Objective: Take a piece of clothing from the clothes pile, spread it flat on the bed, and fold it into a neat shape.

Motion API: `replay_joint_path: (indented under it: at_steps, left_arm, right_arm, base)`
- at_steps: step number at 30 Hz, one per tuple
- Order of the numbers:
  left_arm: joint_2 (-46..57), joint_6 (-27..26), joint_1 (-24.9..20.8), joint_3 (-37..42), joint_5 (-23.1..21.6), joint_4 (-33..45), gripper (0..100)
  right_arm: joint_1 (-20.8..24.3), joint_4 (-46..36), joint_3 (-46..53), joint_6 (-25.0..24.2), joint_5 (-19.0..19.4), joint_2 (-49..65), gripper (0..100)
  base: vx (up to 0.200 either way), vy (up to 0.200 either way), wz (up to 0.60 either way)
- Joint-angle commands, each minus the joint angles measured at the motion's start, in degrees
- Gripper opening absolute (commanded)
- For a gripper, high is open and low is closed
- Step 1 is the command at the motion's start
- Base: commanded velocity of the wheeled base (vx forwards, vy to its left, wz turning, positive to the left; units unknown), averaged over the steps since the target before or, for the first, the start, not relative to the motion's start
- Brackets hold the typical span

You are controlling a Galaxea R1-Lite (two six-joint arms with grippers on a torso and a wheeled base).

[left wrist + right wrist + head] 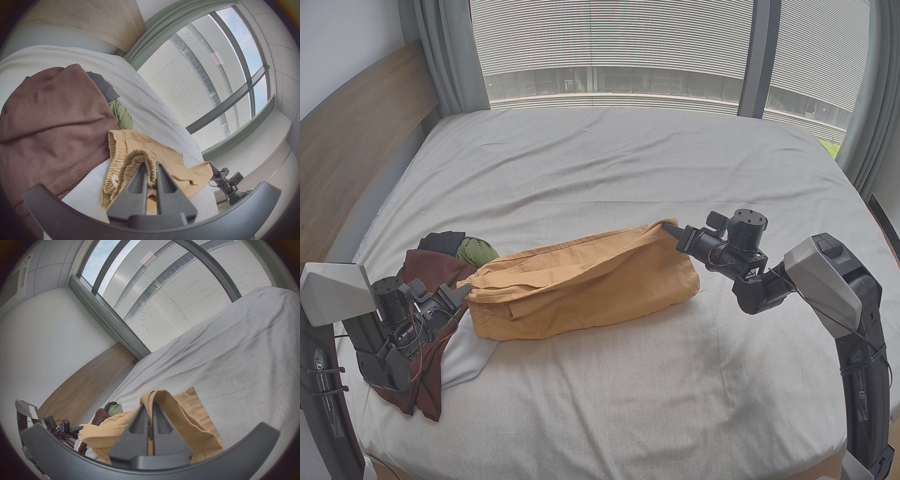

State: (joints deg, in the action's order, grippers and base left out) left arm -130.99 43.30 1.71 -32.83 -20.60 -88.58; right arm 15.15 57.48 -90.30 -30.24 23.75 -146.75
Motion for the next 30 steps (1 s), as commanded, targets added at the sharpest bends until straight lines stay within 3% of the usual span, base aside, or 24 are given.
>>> replay_joint_path:
  at_steps: [1, 4, 5, 6, 11, 19, 23, 30]
  left_arm:
    - [-0.41, 0.03, 0.14, -0.31, -0.05, -0.02, 0]
    - [-0.41, 0.03, 0.14, -0.31, -0.05, -0.02, 0]
    - [-0.41, 0.03, 0.14, -0.39, -0.05, -0.02, 0]
    - [-0.41, 0.03, 0.31, -0.57, -0.05, -0.02, 100]
    - [-0.85, 0.03, 1.81, -2.50, 0.12, -0.02, 100]
    - [-0.94, 0.03, 2.95, -4.35, 2.58, -0.02, 100]
    - [-0.50, 0.20, 2.86, -3.82, 2.50, -0.02, 100]
    - [3.63, 0.03, 0.84, 0.40, 0.30, -0.02, 100]
  right_arm:
    - [0.05, 0.09, -0.14, 0.01, -0.02, -0.55, 0]
    - [0.14, 0.18, -0.41, 0.10, -0.02, -0.64, 0]
    - [0.23, 0.35, -0.85, 0.27, -0.10, -0.99, 100]
    - [0.32, 0.97, -1.90, 0.27, -0.28, -1.61, 100]
    - [1.02, 4.22, -6.82, 0.45, -3.44, -4.51, 100]
    - [1.02, 5.63, -2.96, 0.36, -3.80, -2.05, 100]
    - [1.02, 5.71, 1.17, 0.36, -3.88, 0.06, 100]
    - [1.55, 6.33, 17.43, 0.36, -5.03, 7.53, 100]
  base:
    - [0.000, 0.000, 0.00]
    - [0.000, 0.000, 0.00]
    - [0.000, 0.000, 0.00]
    - [0.000, 0.000, 0.00]
    - [0.000, 0.000, 0.00]
    - [0.000, 0.000, 0.00]
    - [0.000, 0.000, 0.00]
    - [0.000, 0.000, 0.00]
